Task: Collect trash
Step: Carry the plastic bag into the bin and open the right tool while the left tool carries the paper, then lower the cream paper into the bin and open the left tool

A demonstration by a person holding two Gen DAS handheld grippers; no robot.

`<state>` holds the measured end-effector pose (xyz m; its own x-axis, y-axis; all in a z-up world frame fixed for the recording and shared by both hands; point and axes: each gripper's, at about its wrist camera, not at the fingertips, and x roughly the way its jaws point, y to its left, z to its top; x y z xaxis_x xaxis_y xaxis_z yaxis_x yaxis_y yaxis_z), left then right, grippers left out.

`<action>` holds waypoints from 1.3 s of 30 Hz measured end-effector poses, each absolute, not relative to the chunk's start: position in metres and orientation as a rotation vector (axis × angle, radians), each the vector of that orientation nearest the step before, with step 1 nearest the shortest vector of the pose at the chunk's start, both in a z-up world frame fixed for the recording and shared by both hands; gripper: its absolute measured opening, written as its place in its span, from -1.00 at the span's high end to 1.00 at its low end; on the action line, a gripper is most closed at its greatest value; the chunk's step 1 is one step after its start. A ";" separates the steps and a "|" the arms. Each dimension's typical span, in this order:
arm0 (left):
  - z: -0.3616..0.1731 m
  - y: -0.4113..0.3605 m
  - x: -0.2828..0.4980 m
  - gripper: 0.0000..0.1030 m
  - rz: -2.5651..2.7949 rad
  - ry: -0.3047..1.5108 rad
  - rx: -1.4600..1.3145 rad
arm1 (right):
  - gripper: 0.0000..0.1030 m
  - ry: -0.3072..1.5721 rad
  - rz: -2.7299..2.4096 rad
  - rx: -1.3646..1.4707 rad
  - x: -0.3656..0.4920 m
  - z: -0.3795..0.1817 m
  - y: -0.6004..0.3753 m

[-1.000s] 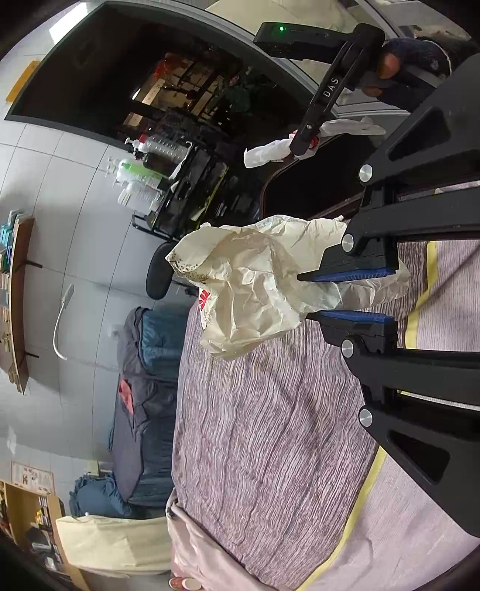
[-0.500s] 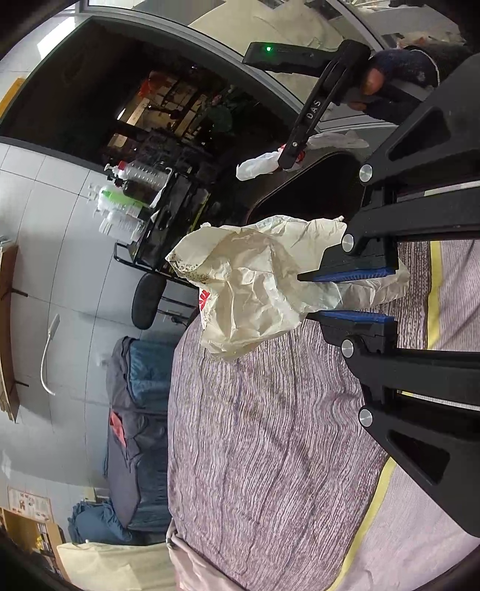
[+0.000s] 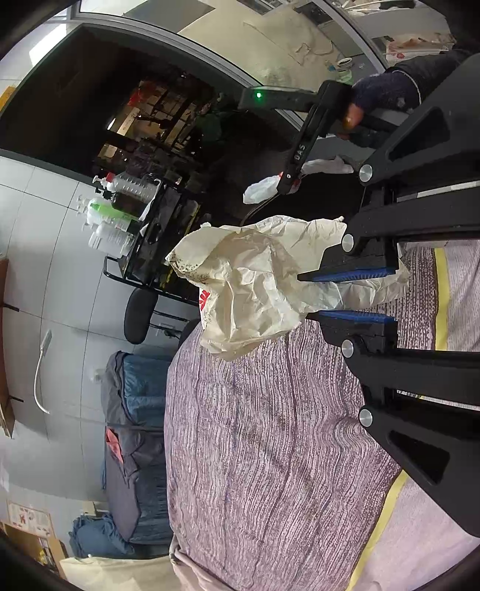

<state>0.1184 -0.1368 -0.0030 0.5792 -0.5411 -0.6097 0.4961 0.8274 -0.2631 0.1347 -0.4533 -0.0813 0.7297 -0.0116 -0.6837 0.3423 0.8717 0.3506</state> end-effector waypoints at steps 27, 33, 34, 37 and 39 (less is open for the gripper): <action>0.000 -0.161 0.126 0.74 -0.666 0.729 -0.034 | -0.52 0.642 -0.239 0.552 0.103 -0.074 -0.457; -0.001 -0.182 0.135 0.74 -0.703 0.743 -0.016 | -0.52 0.605 -0.258 0.556 0.086 -0.063 -0.461; -0.001 -0.185 0.136 0.74 -0.709 0.746 -0.015 | -0.52 0.602 -0.263 0.557 0.085 -0.062 -0.462; -0.003 -0.197 0.137 0.74 -0.723 0.747 0.010 | -0.52 0.596 -0.280 0.562 0.078 -0.060 -0.466; -0.004 -0.206 0.139 0.74 -0.733 0.750 0.029 | -0.52 0.593 -0.292 0.569 0.075 -0.060 -0.469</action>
<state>0.1386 -0.2064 -0.0044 0.4988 -0.5956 -0.6297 0.6154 0.7550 -0.2266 0.0749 -0.4694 -0.0598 0.7953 -0.0980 -0.5982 0.4142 0.8084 0.4182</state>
